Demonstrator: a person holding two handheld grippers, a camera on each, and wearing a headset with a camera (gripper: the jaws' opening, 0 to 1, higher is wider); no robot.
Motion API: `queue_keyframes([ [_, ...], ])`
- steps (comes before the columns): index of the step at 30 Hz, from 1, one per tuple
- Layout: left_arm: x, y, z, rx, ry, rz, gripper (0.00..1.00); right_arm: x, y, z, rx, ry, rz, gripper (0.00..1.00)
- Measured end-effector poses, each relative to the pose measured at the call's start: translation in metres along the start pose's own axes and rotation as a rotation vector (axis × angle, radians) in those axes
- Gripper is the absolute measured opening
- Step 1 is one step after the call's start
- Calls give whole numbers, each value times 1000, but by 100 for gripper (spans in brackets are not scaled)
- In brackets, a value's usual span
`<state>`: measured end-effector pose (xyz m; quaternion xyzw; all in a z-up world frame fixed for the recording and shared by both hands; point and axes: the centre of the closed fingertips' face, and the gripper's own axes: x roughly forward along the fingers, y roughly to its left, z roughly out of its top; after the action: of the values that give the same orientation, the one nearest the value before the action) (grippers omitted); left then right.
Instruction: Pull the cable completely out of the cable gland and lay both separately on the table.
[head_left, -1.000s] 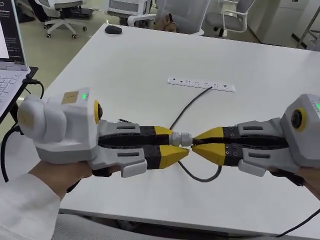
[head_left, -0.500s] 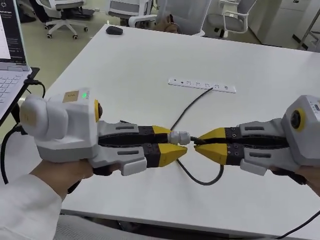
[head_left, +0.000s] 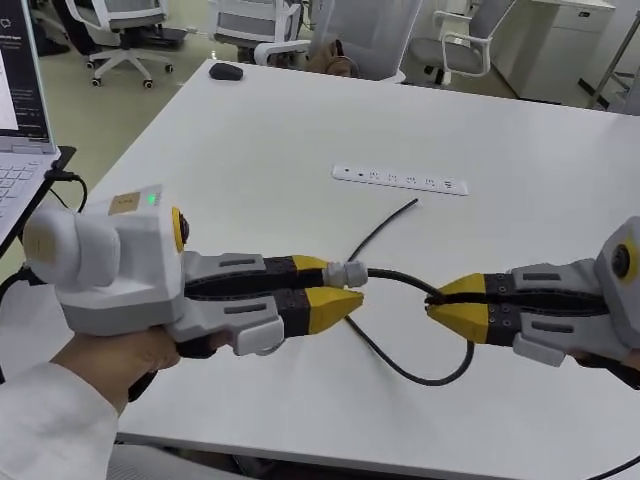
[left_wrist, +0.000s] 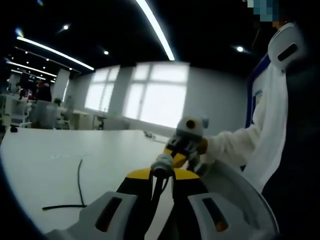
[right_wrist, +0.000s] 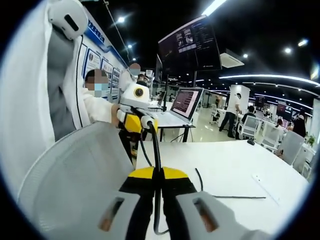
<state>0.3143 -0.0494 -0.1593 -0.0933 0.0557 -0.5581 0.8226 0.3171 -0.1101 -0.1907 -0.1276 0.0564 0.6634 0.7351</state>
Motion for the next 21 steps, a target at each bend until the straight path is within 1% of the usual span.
queue_keyframes([
  [2, 0, 0, -1, 2, 5, 1, 15, -2, 0, -8, -1, 21, -1, 2],
  [7, 2, -2, -5, 17, 28, -2, 15, -4, 0, -24, 13, 52, -10, 2],
  [9, 2, -2, -6, 21, 35, -3, 15, -5, 1, -27, 21, 54, -12, 2],
  [14, 2, -2, -9, 23, 51, -1, 15, -4, 2, -29, 33, 59, -15, 3],
  [15, 2, -1, -10, 28, 57, 2, 15, -4, 3, -30, 40, 69, -10, 3],
  [16, 2, -1, -11, 37, 67, 5, 15, -4, 5, -31, 64, 84, 3, 3],
  [18, 3, -1, -13, 37, 72, 4, 16, -5, 4, -30, 73, 97, -3, 3],
  [19, 4, -2, -14, 45, 80, 3, 16, -6, 2, -28, 66, 104, -17, 5],
  [20, 4, -3, -14, 47, 81, 2, 16, -7, 1, -25, 64, 99, -22, 9],
  [21, 4, -3, -15, 47, 84, -2, 16, -7, 0, -18, 65, 83, -28, 14],
])
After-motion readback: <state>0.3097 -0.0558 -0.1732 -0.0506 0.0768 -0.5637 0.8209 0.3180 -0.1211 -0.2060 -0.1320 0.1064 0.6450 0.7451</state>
